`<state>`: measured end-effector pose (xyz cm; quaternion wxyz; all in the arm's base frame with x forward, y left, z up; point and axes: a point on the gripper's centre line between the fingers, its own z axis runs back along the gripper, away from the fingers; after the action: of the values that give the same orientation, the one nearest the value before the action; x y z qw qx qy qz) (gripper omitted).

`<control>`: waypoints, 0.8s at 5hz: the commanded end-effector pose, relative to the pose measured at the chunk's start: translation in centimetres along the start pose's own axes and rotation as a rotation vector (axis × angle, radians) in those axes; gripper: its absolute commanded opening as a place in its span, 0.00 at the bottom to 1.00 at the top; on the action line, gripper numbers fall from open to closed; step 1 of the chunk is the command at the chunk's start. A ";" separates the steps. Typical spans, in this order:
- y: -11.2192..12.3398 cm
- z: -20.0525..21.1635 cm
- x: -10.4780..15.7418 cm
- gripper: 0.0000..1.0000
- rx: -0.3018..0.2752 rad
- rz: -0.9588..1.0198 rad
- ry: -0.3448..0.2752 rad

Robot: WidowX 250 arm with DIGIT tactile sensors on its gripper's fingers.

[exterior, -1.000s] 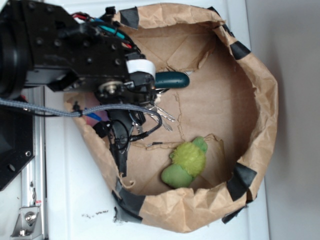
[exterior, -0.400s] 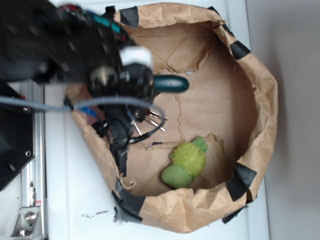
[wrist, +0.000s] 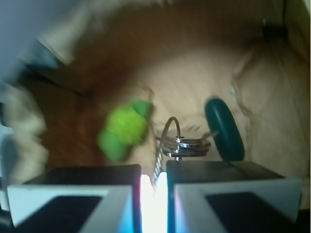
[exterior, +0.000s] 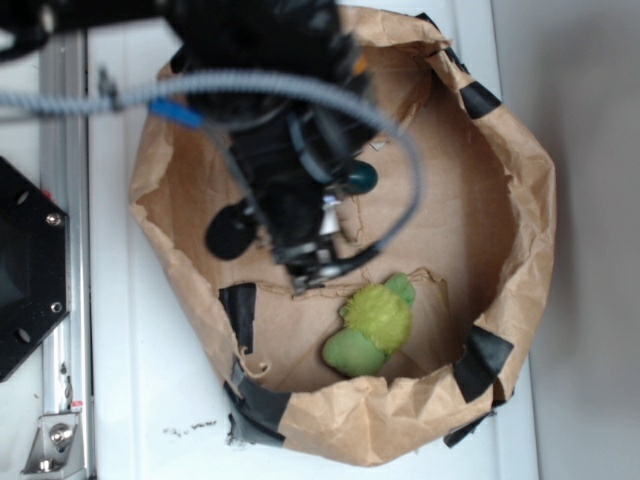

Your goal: Grab the silver keys.

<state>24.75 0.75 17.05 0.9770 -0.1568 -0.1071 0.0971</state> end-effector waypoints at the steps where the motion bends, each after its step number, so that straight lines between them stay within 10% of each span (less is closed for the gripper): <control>1: 0.4 1.0 0.7 0.00 0.025 -0.020 -0.061; 4: 0.4 0.0 0.7 0.00 0.058 -0.025 -0.031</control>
<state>25.24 1.28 16.22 0.9817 -0.1248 -0.1053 0.0977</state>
